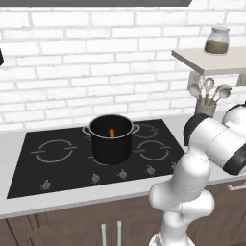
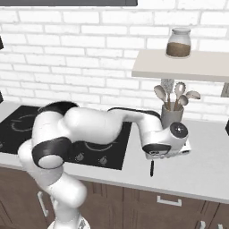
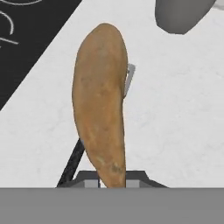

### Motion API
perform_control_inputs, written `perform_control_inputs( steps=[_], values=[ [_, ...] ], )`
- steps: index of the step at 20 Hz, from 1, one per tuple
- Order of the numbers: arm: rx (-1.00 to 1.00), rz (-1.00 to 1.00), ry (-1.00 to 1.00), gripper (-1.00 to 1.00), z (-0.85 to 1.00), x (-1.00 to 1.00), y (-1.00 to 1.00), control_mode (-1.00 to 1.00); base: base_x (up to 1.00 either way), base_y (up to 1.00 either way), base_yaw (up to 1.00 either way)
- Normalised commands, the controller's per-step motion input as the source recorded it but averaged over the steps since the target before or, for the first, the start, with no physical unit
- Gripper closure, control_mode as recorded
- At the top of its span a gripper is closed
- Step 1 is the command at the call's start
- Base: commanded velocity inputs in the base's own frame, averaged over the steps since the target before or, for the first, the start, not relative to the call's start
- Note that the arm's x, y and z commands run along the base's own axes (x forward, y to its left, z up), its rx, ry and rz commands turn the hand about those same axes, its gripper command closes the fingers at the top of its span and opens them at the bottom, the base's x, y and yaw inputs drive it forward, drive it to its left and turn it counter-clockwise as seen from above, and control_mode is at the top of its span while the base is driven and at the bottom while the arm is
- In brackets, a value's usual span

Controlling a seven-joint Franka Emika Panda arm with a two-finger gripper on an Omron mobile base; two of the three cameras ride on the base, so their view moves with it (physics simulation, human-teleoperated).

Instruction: Put the carrot and sweet potato in the pot. Retrieve the spatula and lightly stir the vegetables in the pot.

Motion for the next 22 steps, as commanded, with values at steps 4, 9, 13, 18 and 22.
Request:
perform_control_inputs(
  steps=[4,9,13,18,22],
  values=[
    [-0.37,0.37,0.00,1.00,1.00,-0.58,0.99,-1.00,0.00,0.00,0.00],
    [-0.46,0.35,0.06,1.00,0.98,-0.30,1.00,-1.00,0.00,0.00,0.00],
    [-0.50,0.32,0.10,1.00,0.91,-0.07,1.00,-1.00,0.00,0.00,0.00],
    [-0.48,0.26,0.06,1.00,0.96,0.00,1.00,-1.00,0.00,0.00,0.00],
    [-0.50,0.20,0.11,1.00,1.00,0.00,0.94,-1.00,0.00,0.00,0.00]
  ],
)
